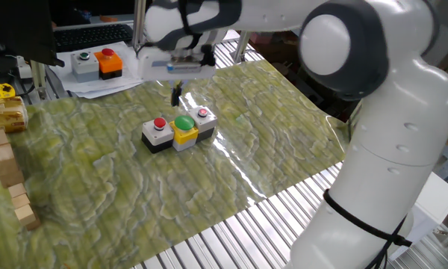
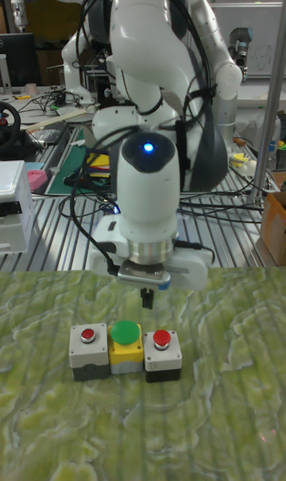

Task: Press three buttons from left to right in sequence

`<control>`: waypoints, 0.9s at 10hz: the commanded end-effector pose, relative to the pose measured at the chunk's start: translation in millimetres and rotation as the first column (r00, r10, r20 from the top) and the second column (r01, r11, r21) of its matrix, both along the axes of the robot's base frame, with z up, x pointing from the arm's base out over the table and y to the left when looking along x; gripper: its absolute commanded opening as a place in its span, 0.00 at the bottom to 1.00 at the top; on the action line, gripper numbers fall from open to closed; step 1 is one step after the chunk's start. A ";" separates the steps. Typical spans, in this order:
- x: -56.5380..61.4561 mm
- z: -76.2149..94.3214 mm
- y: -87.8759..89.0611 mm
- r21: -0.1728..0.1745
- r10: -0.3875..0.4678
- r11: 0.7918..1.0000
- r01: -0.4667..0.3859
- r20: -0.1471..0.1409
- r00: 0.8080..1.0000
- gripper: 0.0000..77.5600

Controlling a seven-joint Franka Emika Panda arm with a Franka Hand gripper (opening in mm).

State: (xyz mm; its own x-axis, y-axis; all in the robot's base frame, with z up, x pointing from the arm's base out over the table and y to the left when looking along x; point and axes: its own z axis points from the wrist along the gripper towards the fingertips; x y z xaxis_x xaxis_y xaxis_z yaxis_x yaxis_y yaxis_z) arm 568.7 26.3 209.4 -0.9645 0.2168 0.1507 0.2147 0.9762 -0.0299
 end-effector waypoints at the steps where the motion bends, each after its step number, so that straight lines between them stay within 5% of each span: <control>1: 13.8 -26.7 18.8 -0.001 -0.032 1.000 0.032 0.016 0.999 0.02; 6: 18.7 -47.8 26.0 0.000 -0.039 0.999 0.039 0.031 0.999 0.02; 9: 11.7 -66.8 28.3 -0.002 -0.041 0.999 0.042 0.055 0.998 0.02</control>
